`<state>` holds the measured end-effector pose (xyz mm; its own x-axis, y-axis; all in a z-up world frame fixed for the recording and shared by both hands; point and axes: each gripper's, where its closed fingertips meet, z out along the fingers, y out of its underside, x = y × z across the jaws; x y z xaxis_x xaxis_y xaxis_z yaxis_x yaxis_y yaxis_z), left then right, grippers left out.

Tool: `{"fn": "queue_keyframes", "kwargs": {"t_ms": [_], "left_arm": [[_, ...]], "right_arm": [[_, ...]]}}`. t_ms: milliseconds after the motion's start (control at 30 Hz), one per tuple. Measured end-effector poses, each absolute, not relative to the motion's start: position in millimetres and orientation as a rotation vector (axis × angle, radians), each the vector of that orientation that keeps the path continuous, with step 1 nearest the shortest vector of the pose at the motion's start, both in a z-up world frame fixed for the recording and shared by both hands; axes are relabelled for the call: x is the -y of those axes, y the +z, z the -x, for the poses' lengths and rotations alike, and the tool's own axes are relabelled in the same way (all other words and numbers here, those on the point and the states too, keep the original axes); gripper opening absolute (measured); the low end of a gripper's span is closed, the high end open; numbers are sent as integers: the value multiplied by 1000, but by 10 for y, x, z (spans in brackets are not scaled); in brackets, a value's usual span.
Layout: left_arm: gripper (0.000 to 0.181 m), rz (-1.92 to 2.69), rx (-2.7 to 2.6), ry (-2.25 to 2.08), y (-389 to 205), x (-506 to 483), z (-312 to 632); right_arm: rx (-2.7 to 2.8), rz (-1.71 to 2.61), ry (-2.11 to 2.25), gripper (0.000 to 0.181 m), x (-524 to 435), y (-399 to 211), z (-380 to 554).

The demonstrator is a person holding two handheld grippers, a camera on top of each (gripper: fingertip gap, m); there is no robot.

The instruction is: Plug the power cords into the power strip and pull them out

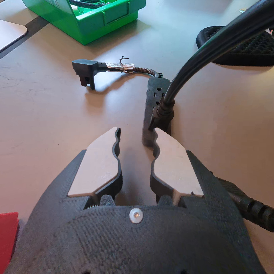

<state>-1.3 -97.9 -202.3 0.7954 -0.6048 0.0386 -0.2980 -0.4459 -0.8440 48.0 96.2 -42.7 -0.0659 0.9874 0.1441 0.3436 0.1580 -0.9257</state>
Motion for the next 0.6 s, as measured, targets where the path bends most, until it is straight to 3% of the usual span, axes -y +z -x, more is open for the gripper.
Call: {"fn": "queue_keyframes", "kwargs": {"t_ms": [267, 600], "left_arm": [[42, 2068, -705, -413, -2068, 997, -51], [41, 2054, -786, -478, -2041, 1089, -188]], "right_arm": [[1917, 1220, 1005, 41, 90, -1263, -607], [2200, 1092, 1128, 38, 919, -1798, -485]]}}
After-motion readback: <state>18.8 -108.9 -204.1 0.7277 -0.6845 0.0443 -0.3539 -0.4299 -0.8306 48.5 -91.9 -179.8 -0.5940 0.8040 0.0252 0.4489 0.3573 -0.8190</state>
